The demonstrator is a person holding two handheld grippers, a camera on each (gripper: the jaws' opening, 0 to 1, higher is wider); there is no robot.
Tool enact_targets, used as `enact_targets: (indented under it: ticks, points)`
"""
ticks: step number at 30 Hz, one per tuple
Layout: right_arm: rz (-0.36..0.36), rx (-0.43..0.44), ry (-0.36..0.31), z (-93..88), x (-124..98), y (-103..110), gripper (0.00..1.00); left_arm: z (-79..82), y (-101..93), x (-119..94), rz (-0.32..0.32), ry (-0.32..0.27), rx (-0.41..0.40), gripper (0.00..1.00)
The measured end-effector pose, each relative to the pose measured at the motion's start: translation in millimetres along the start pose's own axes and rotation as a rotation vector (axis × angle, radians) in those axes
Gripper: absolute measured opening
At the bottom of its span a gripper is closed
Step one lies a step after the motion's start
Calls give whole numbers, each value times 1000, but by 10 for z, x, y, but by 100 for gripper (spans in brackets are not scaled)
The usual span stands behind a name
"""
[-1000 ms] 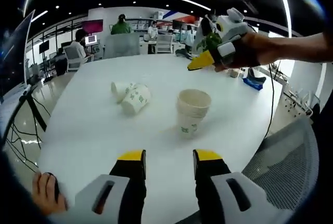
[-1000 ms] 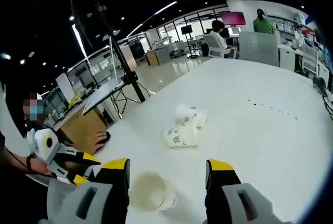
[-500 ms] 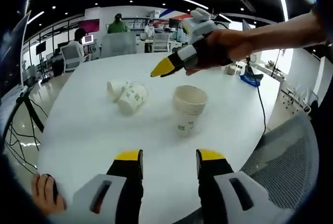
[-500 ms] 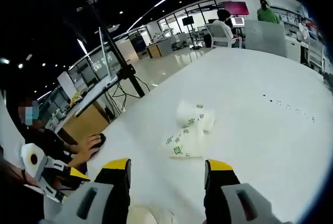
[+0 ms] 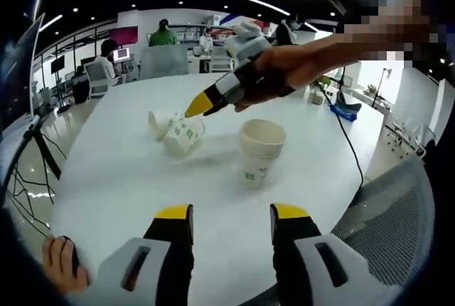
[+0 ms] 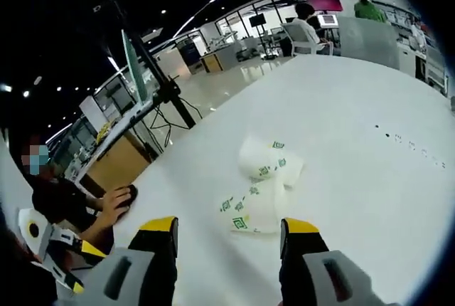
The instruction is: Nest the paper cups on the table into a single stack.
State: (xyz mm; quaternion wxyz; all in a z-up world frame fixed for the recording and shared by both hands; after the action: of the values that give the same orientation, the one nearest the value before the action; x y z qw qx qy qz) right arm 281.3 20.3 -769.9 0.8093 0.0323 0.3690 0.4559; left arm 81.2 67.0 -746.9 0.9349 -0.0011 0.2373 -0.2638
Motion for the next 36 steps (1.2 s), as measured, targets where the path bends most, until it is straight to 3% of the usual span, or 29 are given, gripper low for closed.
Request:
enact_targets:
  ticks: [11,17,25,36]
  points:
    - [-1,15,16,-77,257,-86,55,9,66,-13,26,-12,-28,40]
    - [17,28,-9,-43,330,-19,45,10,79,-22,36,-11,-33,40]
    - [66,42,-3,-81,433,40,21,2,88,-19,38,-6,-37,39]
    - [92,35,17,-141,510,105,13,-1,88,-14,36,-3,-36,40]
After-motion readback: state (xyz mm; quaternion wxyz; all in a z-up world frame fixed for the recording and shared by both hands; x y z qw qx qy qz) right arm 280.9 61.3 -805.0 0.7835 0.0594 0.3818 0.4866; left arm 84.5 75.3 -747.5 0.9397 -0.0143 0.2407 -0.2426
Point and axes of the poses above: the point that each gripper's makers call its tool centre point, and the gripper's own axes: x roughly forward along the fingers, y roughly to its left, z roughly out of its top, the point moved 1 cm from there along -x, roughly backward along the fingers, and after that the axes turned 5 degrees about -y, right-handed, at the moved point
